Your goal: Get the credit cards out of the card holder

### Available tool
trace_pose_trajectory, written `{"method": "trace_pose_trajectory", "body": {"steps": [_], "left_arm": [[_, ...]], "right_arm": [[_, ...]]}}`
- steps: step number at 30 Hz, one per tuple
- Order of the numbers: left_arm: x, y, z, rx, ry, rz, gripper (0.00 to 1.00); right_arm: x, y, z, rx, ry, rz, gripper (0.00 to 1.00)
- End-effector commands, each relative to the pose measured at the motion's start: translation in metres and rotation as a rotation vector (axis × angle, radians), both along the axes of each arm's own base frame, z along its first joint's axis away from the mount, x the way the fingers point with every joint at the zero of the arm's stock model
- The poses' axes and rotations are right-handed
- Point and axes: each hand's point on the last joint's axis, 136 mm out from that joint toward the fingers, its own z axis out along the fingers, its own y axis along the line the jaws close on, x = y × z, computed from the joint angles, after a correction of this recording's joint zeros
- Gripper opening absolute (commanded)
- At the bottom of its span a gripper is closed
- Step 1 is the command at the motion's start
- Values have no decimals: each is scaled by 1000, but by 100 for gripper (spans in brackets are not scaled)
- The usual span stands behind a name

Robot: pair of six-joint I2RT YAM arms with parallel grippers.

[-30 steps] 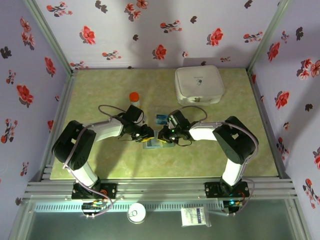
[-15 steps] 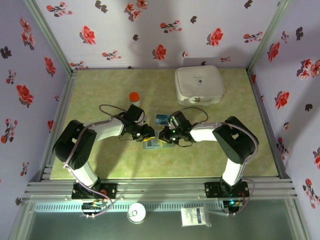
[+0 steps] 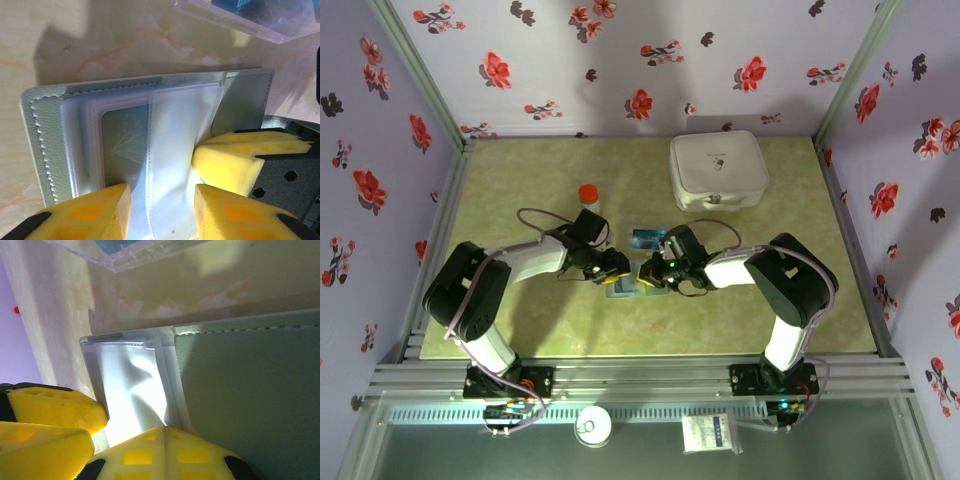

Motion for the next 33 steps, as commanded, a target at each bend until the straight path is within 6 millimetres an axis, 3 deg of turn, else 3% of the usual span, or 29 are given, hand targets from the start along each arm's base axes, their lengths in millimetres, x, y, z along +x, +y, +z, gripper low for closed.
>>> {"method": "trace_pose_trajectory", "body": {"steps": [1,15,23,33], "left_arm": [[0,-10,7,-30,5,-5,38],[0,-17,13,-55,-1,0,30],[-1,1,9,61,-24,11,37],[-2,-15,3,-13,18,6,35]], "right_arm": [[0,-7,-10,-6,30,-35,4],[-2,-11,-7,5,19,-42,3],[-3,-13,-16,-1,36,-45,0],[-4,-12,-13,8,34,-44,0]]}}
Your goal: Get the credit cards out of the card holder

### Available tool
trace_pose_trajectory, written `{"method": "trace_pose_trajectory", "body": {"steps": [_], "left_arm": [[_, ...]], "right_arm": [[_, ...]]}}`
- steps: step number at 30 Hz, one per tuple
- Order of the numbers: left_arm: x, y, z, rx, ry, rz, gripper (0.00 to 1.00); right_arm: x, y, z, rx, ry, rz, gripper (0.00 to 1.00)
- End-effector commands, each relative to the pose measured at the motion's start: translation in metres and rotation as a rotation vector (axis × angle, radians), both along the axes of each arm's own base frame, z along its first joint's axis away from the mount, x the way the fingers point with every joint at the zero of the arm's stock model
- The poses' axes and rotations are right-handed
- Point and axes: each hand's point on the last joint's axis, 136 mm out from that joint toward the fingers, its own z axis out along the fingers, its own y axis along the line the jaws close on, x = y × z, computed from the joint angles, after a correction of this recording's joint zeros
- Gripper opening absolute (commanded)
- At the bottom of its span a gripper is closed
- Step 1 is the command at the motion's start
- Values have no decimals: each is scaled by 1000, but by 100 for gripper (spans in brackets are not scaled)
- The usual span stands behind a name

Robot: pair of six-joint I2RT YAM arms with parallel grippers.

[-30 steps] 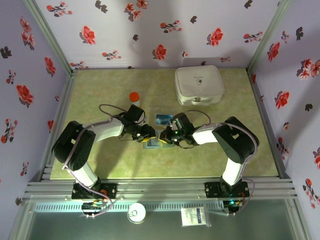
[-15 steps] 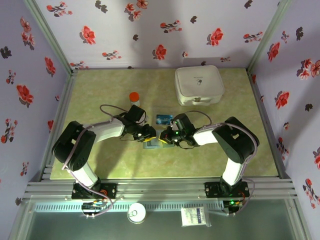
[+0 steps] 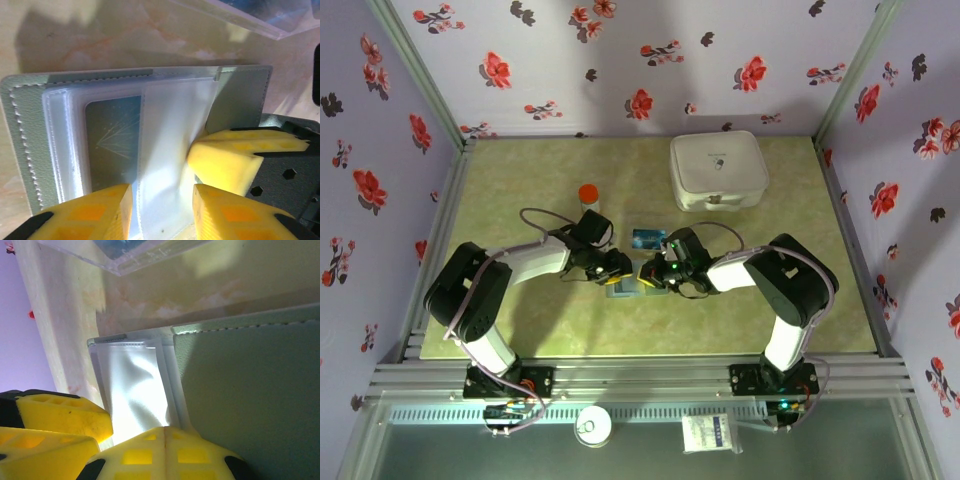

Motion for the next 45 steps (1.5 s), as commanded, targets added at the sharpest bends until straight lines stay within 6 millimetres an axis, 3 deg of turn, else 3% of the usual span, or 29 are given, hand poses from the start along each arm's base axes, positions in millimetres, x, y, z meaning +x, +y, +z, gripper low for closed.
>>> {"method": "trace_pose_trajectory", "body": {"steps": [1,13,20,25,30,36,45], "left_arm": [[0,-10,1,-28,16,-8,34],[2,-12,9,-46,-3,-3,27],[6,-21,24,-88,-27,-5,27],[6,-32,34,-116,-38,-26,28],[5,-47,41,-134,-44,-65,30],[1,-63,31,-130,-19,-110,42],[2,-86,13,-151,15,-149,49]], "right_arm": [[-4,-11,-14,-33,45,-23,0],[-3,-8,-10,-3,40,-24,0],[0,-9,18,9,-25,-17,14],[-1,-32,29,-127,-80,-28,19],[2,-69,45,-246,-137,-96,20],[5,-106,62,-333,-186,-181,22],[-6,-118,65,-340,-165,-197,26]]}}
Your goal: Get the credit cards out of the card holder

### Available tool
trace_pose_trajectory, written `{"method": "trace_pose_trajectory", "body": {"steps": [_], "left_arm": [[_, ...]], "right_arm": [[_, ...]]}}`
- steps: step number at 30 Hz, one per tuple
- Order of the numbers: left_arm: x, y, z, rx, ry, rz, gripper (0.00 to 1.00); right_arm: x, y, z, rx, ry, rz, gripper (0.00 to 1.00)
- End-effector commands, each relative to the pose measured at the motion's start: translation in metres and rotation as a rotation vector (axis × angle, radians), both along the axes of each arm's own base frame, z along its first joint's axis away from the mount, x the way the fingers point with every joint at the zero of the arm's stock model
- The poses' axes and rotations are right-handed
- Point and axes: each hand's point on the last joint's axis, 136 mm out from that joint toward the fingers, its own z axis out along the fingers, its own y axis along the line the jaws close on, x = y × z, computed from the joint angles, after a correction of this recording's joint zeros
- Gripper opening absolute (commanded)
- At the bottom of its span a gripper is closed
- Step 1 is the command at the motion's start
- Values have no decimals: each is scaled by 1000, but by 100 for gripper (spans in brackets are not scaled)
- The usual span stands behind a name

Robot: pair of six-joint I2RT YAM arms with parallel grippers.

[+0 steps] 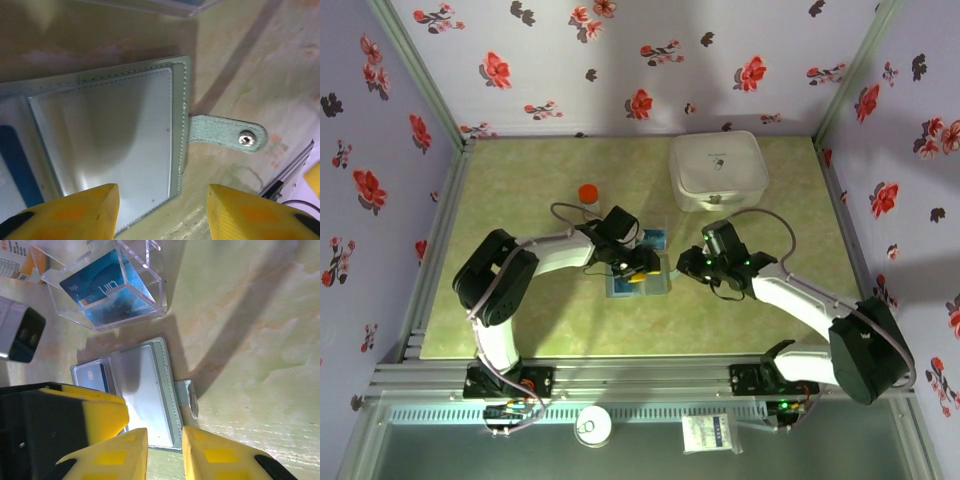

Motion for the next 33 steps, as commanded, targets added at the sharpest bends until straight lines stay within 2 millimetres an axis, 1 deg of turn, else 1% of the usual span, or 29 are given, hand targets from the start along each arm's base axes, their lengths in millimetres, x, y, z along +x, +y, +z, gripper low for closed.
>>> {"method": "trace_pose_trajectory", "body": {"steps": [1,4,8,11,16,21,24,27,29,33], "left_arm": [[5,-17,14,-59,-23,-32,49],[7,-18,22,-73,-45,-37,50],[9,-8,31,-71,-77,-26,49],[12,8,33,-52,-99,-1,47],[15,43,35,-20,-127,58,42],[14,82,27,8,-119,140,34],[11,99,20,17,-103,172,29],[8,105,13,22,-88,175,25],[7,106,9,25,-77,168,22],[8,102,0,10,-59,160,20]], "right_arm": [[-4,-10,0,-31,0,-20,26],[-5,-8,1,-15,4,-20,26],[-2,3,2,22,8,-1,25],[0,17,1,29,18,34,25],[1,50,-4,25,34,124,25],[4,87,-12,54,66,210,25],[5,109,-12,72,69,263,25],[6,120,-16,75,82,292,25],[7,123,-22,72,99,296,25],[6,125,-28,65,122,307,26]]}}
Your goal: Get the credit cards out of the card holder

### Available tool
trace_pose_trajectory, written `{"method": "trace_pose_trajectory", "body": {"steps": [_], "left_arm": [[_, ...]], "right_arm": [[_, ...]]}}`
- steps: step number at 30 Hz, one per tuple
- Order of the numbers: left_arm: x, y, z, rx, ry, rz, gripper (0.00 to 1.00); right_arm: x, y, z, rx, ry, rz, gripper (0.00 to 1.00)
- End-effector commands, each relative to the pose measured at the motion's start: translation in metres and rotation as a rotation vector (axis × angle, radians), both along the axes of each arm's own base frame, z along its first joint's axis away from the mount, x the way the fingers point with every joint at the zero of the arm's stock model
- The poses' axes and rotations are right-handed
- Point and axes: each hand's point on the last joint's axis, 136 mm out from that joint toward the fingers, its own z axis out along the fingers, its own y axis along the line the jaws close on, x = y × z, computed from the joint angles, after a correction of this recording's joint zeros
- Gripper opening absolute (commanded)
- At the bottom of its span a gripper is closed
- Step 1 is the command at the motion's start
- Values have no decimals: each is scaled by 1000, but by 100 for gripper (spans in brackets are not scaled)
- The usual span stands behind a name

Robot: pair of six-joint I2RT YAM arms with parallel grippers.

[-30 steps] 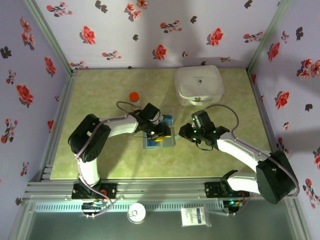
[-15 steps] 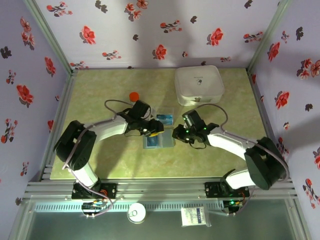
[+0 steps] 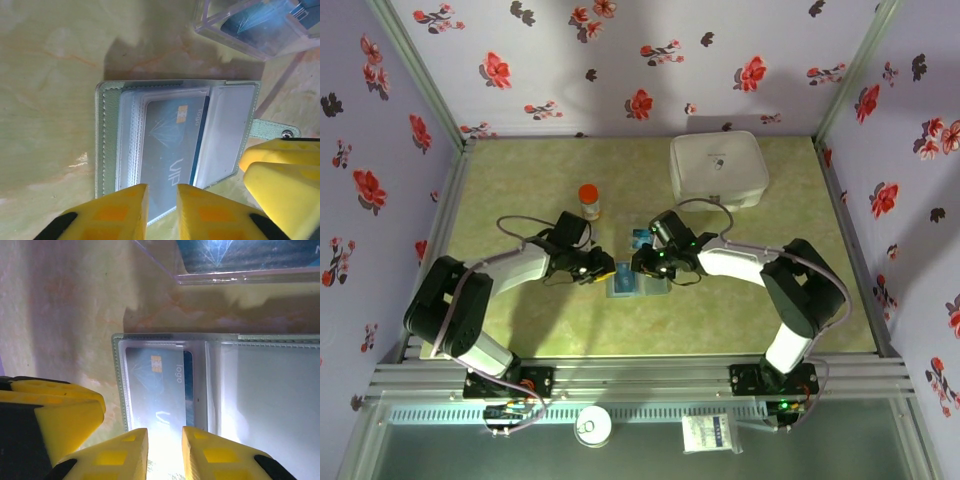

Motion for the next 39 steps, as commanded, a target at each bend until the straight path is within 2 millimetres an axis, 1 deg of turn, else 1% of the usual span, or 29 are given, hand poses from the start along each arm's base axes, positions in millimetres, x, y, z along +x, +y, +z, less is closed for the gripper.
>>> {"method": "trace_pose_trajectory", "body": {"steps": [1,4,8,12,17,22,26,31,34,39], "left_arm": [[1,-3,-10,-17,8,-29,19],[1,-5,-19,-12,28,-36,17],[1,-1,-26,0,45,-34,16],[0,2,-28,4,48,-32,15],[-1,4,-29,10,48,-31,14],[-1,6,-31,11,51,-29,12],[-1,6,-31,13,54,-32,11],[-1,8,-32,15,54,-27,11],[-1,9,-31,13,52,-25,11],[2,3,-20,-22,31,-34,11]], "right_arm": [[-2,8,0,11,9,35,26],[-3,10,-3,11,21,42,27],[-4,12,-7,11,33,46,27],[-6,17,-10,16,49,60,27],[-5,20,-12,14,54,68,24],[-5,17,-20,-15,63,65,24],[-7,14,-29,-43,78,68,18],[-6,5,-36,-108,77,58,22],[-5,-2,-36,-142,59,49,23],[-3,-2,-26,-135,39,46,24]]}}
